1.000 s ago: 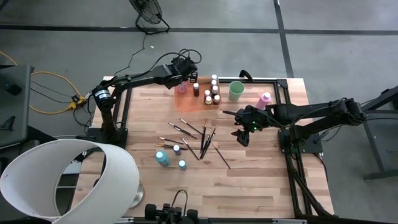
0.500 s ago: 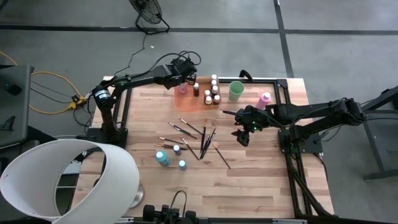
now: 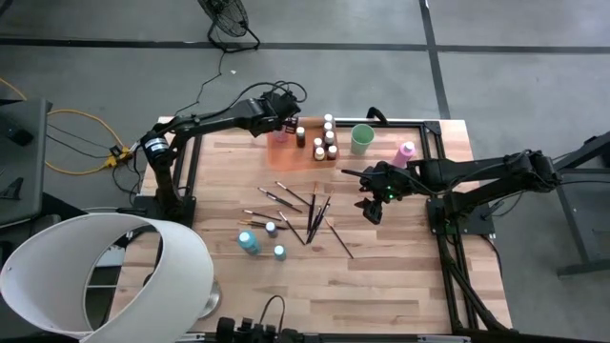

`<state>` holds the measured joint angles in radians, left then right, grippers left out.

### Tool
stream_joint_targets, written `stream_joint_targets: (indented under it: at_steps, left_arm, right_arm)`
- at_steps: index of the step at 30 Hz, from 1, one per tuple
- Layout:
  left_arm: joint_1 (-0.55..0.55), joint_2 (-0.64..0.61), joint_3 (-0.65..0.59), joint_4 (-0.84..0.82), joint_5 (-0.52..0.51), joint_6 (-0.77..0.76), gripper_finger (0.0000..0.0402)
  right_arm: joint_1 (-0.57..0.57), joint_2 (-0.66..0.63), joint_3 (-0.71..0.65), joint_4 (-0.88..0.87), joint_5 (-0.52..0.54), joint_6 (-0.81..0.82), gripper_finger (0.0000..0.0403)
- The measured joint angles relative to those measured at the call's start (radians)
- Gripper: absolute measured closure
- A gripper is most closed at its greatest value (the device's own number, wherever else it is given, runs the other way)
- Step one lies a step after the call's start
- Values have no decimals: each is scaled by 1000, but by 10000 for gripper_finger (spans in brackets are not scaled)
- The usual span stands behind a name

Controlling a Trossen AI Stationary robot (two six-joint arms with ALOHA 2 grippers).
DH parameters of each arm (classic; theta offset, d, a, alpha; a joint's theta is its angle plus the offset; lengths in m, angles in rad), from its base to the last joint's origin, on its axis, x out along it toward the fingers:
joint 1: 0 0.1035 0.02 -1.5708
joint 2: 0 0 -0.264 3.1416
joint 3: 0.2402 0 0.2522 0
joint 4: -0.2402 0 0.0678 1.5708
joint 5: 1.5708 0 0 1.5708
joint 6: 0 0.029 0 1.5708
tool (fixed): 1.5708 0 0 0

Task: Pick & Place Paint Supplies
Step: Put the large pink paint bottle into the orange bin, then put the large blue paint bottle into the orange bin

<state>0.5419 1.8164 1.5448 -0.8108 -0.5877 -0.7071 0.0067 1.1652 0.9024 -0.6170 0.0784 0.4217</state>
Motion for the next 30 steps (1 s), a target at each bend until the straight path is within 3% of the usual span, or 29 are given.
stream_joint_targets:
  at_steps: [7, 12, 30]
  left_arm:
    - [-19, 0, 0, -8, 9, 3, 216]
    - [-31, -9, 0, -32, 19, 28, 177]
    - [-47, -52, -2, -152, -3, 30, 168]
  right_arm:
    - [0, 0, 0, 0, -2, 0, 156]
    - [0, 0, 0, 0, -3, 4, 156]
    - [0, 0, 0, 0, -3, 4, 156]
